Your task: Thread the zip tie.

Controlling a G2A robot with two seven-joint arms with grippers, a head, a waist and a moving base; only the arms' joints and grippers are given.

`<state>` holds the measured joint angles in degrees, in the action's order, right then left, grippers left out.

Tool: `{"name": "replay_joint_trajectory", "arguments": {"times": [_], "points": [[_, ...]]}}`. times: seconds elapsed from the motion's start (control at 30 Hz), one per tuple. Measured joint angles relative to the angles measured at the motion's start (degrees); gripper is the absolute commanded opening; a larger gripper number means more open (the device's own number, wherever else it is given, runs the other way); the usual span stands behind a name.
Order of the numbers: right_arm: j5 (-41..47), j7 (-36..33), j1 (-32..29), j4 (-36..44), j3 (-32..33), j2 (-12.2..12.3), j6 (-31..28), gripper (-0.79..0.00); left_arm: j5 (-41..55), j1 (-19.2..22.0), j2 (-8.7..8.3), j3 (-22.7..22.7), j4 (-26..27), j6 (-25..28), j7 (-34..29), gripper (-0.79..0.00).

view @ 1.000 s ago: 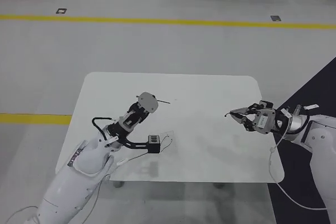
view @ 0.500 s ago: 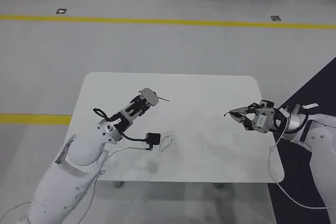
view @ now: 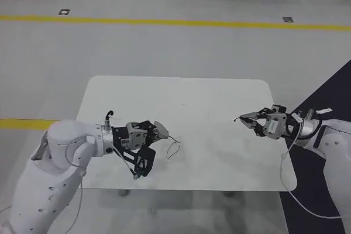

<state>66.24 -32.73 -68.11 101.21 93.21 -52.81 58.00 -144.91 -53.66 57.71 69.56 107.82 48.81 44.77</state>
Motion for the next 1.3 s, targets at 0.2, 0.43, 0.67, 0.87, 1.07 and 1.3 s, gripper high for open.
{"name": "replay_joint_trajectory", "arguments": {"times": [0.2,0.43,0.67,0.87,1.07,1.3], "points": [[0.0,0.0,0.0,0.0,0.0,0.0,0.0,-0.785,0.1,-0.7,-0.24,-1.1,0.5,1.8,0.1,-0.785],[0.0,0.0,0.0,0.0,0.0,0.0,0.0,-0.785,0.6,-0.8,-2.88,-8.4,-4.8,9.2,-11.4,-0.785],[0.0,0.0,0.0,0.0,0.0,0.0,0.0,-0.785,2.0,-0.6,-2.96,-8.5,-4.9,9.2,-11.5,-0.785],[0.0,0.0,0.0,0.0,0.0,0.0,0.0,-0.785,2.0,-0.6,-2.96,-8.5,-4.9,9.2,-11.5,-0.785],[0.0,0.0,0.0,0.0,0.0,0.0,0.0,-0.785,3.4,-1.2,-2.82,-7.4,-4.6,7.8,-10.2,-0.785],[0.0,0.0,0.0,0.0,0.0,0.0,0.0,-0.785,29.9,-4.7,-2.75,2.5,-9.1,-3.2,-2.2,-0.785]]}}
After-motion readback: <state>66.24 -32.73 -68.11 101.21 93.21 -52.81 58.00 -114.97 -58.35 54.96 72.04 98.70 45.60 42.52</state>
